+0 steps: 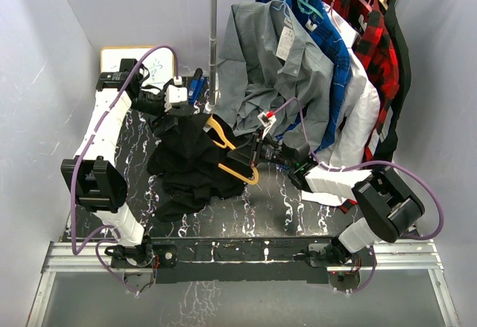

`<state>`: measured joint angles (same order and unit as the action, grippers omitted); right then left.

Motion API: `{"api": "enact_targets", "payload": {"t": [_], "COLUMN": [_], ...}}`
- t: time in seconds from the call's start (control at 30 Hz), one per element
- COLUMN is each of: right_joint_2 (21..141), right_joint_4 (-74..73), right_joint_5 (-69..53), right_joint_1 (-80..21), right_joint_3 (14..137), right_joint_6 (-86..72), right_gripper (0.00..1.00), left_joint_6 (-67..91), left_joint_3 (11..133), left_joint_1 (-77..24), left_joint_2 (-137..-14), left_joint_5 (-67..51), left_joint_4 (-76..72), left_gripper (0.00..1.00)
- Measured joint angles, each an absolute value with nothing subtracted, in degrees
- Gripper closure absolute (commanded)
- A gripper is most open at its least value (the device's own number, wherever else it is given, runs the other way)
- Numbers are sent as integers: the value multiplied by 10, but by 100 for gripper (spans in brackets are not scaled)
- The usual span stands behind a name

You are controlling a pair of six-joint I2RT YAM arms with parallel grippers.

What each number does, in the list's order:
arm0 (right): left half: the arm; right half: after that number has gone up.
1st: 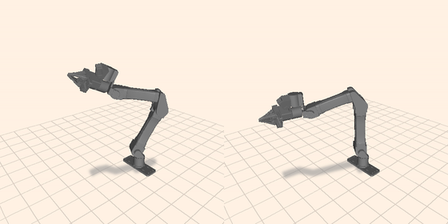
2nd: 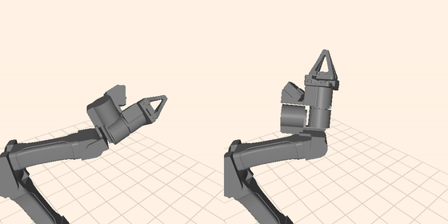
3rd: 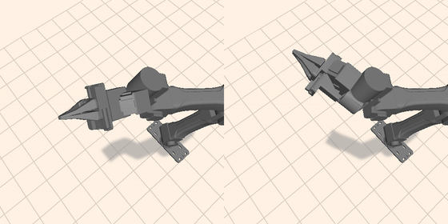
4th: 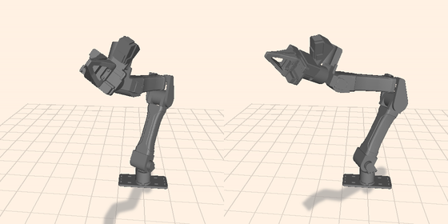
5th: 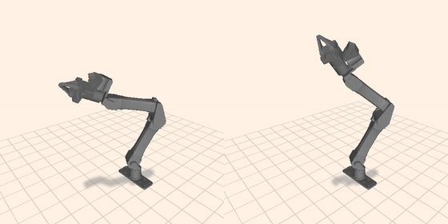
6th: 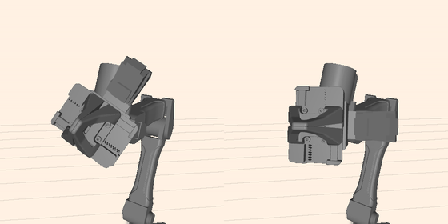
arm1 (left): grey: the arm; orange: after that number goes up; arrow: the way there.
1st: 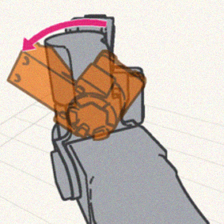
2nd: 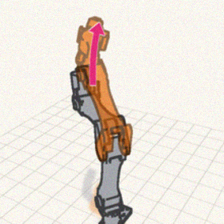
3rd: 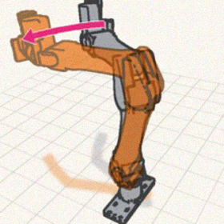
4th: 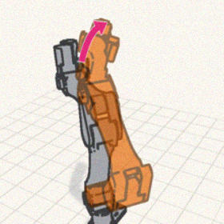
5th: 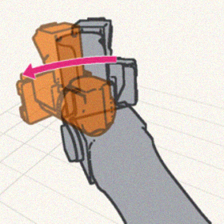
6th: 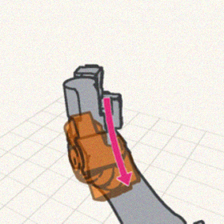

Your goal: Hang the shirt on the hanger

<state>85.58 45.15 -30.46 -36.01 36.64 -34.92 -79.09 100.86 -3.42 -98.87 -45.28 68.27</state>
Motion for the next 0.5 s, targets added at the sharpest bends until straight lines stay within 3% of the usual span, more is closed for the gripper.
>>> {"api": "enact_targets", "payload": {"t": [0.5], "right_joint_2": [760], "right_joint_4": [436], "right_joint_5": [-377], "right_joint_1": [-270], "right_joint_3": [336], "right_joint_6": [-358], "right_gripper": [100], "left_joint_6": [-838], "left_joint_3": [1008], "left_joint_1": [-29], "left_joint_2": [-978], "left_joint_5": [-426], "left_joint_4": [679], "left_gripper": [2]}}
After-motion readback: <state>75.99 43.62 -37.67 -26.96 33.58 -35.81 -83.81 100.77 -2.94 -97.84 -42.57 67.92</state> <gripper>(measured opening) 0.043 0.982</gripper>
